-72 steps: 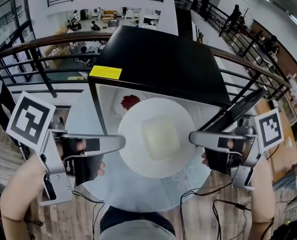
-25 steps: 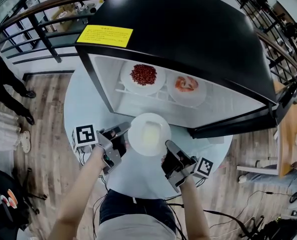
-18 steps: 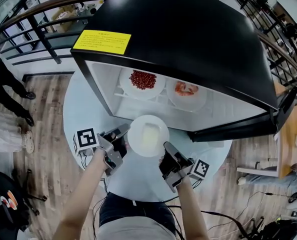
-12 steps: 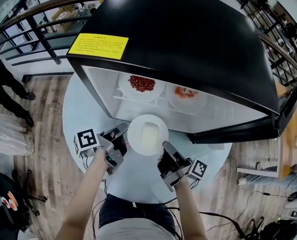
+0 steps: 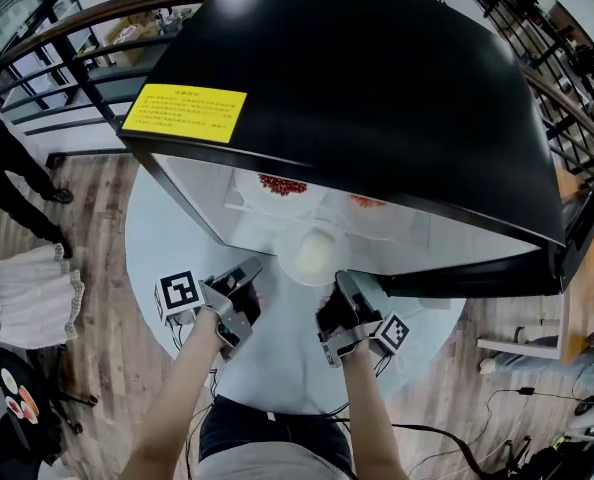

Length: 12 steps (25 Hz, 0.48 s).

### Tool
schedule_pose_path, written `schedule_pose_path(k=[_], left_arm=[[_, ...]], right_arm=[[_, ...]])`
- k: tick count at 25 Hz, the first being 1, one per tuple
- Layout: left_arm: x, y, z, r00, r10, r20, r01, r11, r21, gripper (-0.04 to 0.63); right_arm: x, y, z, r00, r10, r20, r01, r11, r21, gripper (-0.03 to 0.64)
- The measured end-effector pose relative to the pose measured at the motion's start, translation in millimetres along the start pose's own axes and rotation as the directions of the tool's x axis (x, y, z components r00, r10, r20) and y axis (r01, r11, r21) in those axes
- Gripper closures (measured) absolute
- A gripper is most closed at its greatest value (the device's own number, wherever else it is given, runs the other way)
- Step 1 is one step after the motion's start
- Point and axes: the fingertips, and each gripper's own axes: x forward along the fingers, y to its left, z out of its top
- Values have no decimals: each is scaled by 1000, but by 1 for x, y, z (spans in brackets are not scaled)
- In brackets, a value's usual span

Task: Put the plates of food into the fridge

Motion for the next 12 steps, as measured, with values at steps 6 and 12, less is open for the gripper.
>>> schedule_pose_path(k=[6, 12], left_arm=[[-1, 17, -15, 999, 36, -26, -36, 999, -7, 577], [-3, 27, -36, 997, 51, -59, -52, 998, -25, 577]], right_arm=[[21, -4, 10, 995, -11, 97, 9, 1000, 29, 589], [34, -12, 14, 984, -37, 177, 40, 999, -14, 589]])
